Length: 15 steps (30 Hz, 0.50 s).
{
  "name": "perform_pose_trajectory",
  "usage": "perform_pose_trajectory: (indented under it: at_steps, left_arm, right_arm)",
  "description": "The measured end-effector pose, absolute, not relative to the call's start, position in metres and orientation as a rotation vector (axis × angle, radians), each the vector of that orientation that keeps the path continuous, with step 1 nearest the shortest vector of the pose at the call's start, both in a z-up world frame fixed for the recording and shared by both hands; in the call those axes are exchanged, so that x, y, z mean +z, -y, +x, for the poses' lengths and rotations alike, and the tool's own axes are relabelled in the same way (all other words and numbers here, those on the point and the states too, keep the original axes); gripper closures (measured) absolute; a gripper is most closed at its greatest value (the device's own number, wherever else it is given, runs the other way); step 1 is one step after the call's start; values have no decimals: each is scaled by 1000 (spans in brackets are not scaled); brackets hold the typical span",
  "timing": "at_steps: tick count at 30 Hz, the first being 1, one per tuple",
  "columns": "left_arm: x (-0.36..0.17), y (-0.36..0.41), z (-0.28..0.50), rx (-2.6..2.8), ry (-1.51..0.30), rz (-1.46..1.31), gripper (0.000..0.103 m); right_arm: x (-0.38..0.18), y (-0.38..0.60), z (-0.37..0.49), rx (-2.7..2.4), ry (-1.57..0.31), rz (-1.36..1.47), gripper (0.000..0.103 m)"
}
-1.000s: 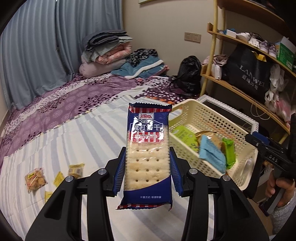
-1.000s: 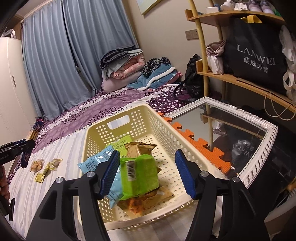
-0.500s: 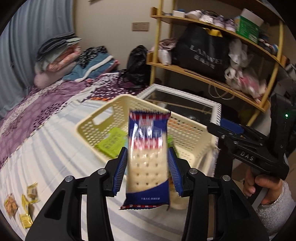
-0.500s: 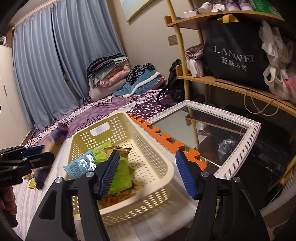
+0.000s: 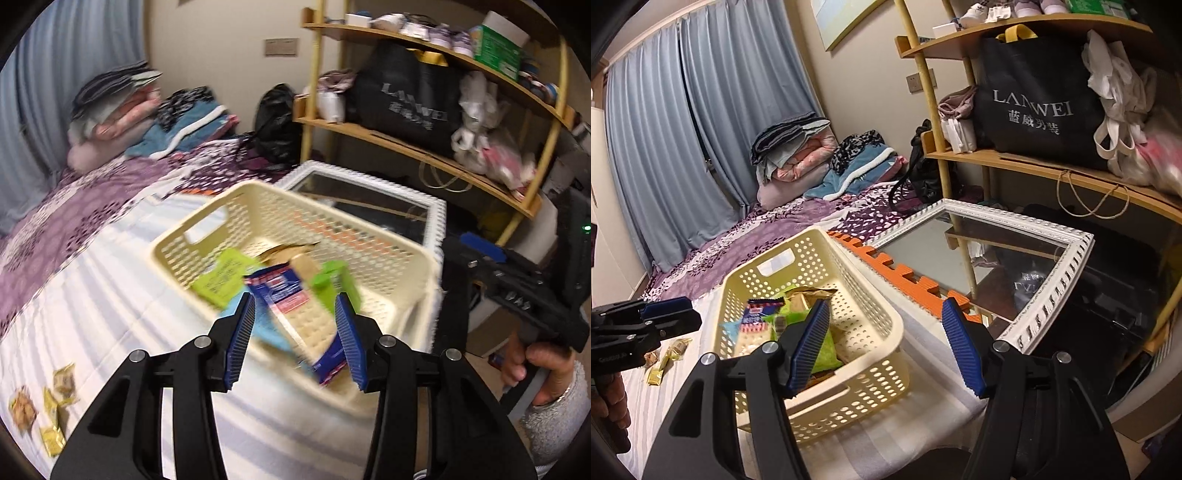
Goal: Organize snacks
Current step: 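Lower the cracker packet into the basket and open the left tool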
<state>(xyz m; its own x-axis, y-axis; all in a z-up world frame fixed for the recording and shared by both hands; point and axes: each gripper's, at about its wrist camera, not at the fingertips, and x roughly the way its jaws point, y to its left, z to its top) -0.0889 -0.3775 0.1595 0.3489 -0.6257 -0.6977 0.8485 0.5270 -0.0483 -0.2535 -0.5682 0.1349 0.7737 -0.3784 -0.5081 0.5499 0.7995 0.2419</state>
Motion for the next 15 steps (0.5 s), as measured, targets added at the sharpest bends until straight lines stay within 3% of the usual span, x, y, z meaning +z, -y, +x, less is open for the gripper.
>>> perform_pose_trajectory:
  at_steps: [5, 7, 8, 10, 12, 15]
  left_arm:
    - [154, 366, -74, -919, -745, 348, 50]
    - [152, 365, -73, -920, -751, 347, 49]
    - [151, 364, -72, -923, -750, 347, 47]
    - [152, 362, -73, -921, -736, 349, 28]
    - [155, 360, -74, -913, -722, 345, 17]
    - [159, 357, -73, -889, -710, 342, 10]
  right_arm:
    - [139, 565, -248, -495, -451, 392, 39]
    - [141, 563, -248, -491, -443, 389, 33]
    - [143, 562, -248, -492, -435, 390, 25]
    - [145, 562, -249, -495, -424, 392, 19]
    - [147, 561, -249, -496, -421, 394, 18]
    - [148, 560, -248, -498, -418, 400, 15]
